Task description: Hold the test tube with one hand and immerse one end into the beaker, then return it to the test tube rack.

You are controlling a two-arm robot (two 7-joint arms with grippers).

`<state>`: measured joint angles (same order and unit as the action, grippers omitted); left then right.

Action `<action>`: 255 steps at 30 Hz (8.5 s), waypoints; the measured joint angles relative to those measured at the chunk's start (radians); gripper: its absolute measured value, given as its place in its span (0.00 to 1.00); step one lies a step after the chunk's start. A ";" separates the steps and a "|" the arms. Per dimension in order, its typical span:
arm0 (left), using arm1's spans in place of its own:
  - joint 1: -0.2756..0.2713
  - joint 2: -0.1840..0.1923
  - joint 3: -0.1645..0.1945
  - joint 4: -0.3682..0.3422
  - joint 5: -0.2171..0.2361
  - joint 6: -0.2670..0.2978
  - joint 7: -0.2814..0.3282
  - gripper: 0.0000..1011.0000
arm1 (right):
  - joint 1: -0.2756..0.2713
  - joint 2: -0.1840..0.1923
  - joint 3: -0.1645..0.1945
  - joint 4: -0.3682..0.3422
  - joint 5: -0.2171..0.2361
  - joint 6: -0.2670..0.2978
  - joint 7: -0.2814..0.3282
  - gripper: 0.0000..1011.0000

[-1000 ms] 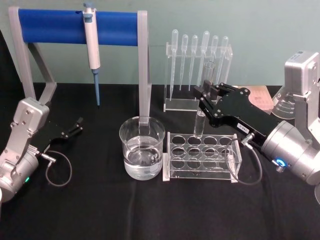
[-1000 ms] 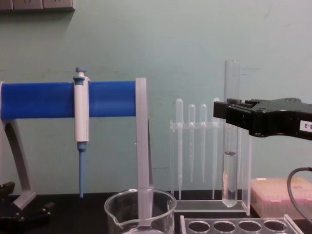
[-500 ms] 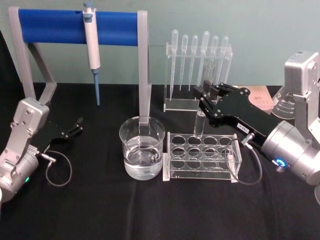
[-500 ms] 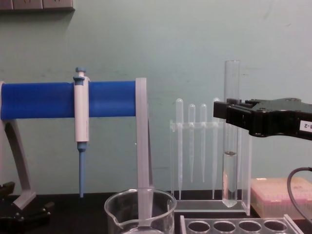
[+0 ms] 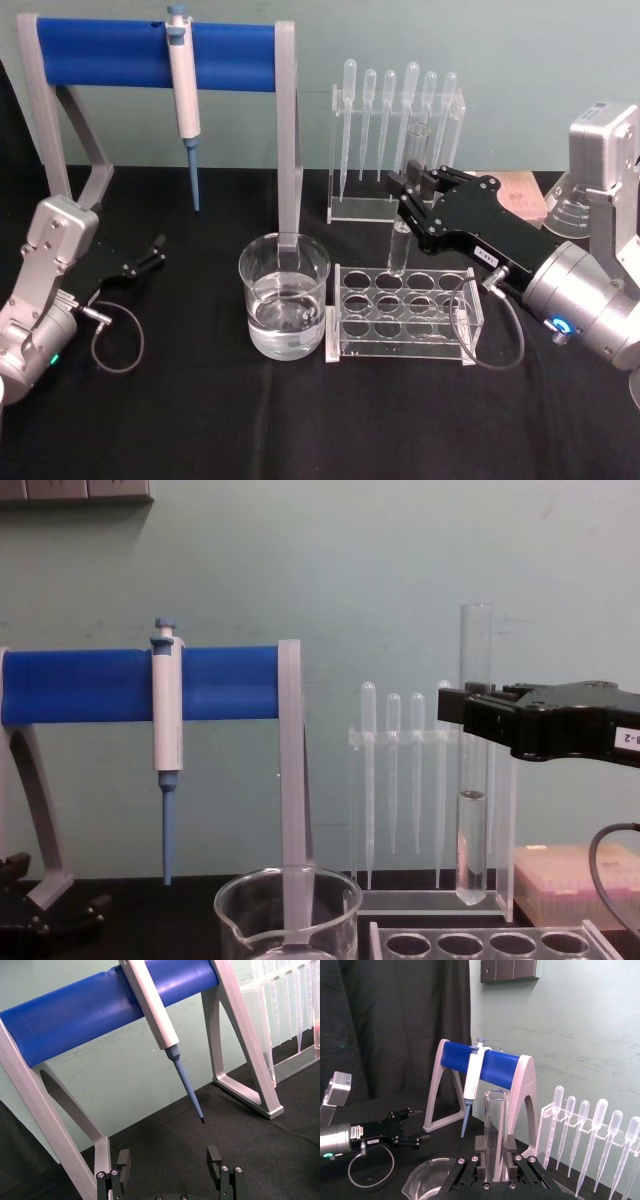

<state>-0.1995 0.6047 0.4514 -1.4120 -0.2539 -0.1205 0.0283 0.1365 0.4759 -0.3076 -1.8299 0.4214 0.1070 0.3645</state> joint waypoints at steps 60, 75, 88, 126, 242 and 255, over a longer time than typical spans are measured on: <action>0.000 0.000 0.000 0.000 0.000 0.000 0.000 0.99 | 0.175 -0.125 -0.154 0.111 -0.007 0.001 0.043 0.22; 0.000 0.000 0.000 0.000 0.000 0.000 0.000 0.99 | 0.186 -0.190 -0.230 0.366 -0.054 -0.149 0.097 0.22; 0.000 0.000 0.000 0.000 0.000 0.000 0.000 0.99 | 0.170 -0.206 -0.223 0.432 -0.057 -0.183 0.110 0.22; 0.000 0.000 0.000 0.000 0.000 0.000 0.000 0.99 | 0.172 -0.202 -0.223 0.423 -0.055 -0.178 0.109 0.22; 0.000 0.000 0.000 0.000 0.000 0.000 0.000 0.99 | 0.171 -0.202 -0.223 0.423 -0.055 -0.178 0.108 0.22; 0.000 0.000 0.000 0.000 0.000 0.000 0.000 0.99 | 0.171 -0.202 -0.223 0.423 -0.055 -0.178 0.108 0.22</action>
<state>-0.1995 0.6046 0.4514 -1.4120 -0.2538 -0.1205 0.0283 0.3080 0.2734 -0.5308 -1.4068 0.3663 -0.0714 0.4726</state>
